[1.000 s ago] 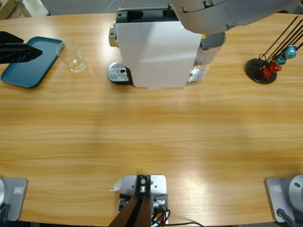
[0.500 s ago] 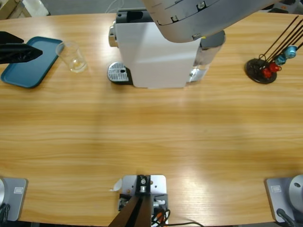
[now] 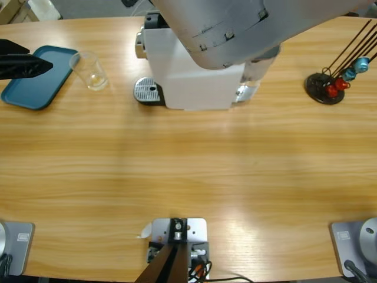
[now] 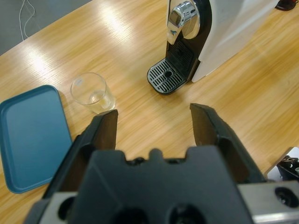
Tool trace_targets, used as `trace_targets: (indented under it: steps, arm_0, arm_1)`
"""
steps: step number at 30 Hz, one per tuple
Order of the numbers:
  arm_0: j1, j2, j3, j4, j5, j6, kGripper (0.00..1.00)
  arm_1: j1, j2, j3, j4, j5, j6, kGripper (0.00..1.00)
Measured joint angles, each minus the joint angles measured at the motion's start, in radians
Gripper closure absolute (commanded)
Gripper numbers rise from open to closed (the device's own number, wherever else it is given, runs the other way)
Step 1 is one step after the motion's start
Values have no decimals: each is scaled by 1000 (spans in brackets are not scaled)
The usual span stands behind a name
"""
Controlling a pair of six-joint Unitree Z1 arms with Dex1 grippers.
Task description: Pour coffee
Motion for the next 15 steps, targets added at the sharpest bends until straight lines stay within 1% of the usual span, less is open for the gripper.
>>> trace_targets:
  steps: [15]
  arm_0:
    - [0, 1, 0, 0, 0, 0, 340]
  arm_1:
    - [9, 14, 42, -16, 17, 43, 1000]
